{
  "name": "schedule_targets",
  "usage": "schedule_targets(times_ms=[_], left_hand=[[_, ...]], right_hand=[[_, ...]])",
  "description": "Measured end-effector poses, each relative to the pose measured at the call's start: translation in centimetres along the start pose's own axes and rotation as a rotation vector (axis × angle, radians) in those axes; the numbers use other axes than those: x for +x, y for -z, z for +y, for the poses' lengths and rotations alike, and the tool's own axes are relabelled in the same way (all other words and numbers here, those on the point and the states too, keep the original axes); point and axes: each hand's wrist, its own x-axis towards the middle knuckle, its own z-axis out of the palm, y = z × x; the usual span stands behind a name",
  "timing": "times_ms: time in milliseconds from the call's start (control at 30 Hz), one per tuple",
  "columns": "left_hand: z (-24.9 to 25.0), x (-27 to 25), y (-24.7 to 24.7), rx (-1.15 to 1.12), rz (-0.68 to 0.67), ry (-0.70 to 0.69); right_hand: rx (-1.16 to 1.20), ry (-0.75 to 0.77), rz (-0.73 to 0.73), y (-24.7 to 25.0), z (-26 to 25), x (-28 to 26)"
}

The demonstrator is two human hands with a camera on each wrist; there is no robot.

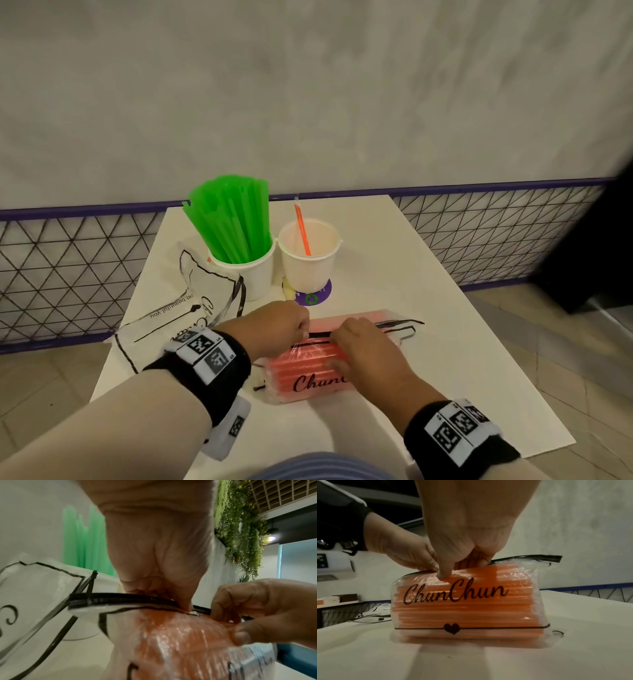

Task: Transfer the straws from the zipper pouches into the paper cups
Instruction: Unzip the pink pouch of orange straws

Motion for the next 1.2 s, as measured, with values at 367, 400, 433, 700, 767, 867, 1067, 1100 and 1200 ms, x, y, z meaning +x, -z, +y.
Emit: schedule_targets(times_ms=[367, 400, 433, 700, 767, 867, 1067, 1100, 1200], left_hand=[[-1.9, 1.0, 1.2, -0.108, 0.003, -0.011], [-1.9, 1.1, 1.2, -0.084, -0.002, -0.017], [-1.9, 1.2, 1.1, -0.063, -0.005, -0.014], [-2.3, 1.2, -1.6, 0.185, -0.008, -0.025], [-2.4, 1.2, -2.3, 0.228, 0.009, -0.017], [-2.6, 1.0, -1.8, 0.033, 0.054, 0.087], [-4.6, -2.1, -1.3, -1.148, 0.141, 0.348], [-4.9, -2.6, -1.8, -1.229, 0.144, 0.346], [-5.4, -3.3, -3.2, -1.339, 0.222, 0.333]], right_hand=[[-0.176, 0.150, 0.013, -1.0, 0.4, 0.2], [-0.189, 0.171, 0.018, -1.0, 0.2, 0.1], [-0.194, 0.188, 0.026, -1.0, 0.1, 0.0], [-0.187, 0.291, 0.112, -1.3, 0.3, -1.3], [-0.200, 0.319, 0.124, -1.4, 0.1, -1.4], [-0.137, 0.280, 0.198, -2.0, 0.3, -1.7], [-0.051, 0.059, 0.316, -2.7, 1.7, -1.7], [-0.053, 0.055, 0.301, -2.8, 1.6, -1.7], [-0.069, 0.047, 0.282, -2.9, 1.4, -1.3]])
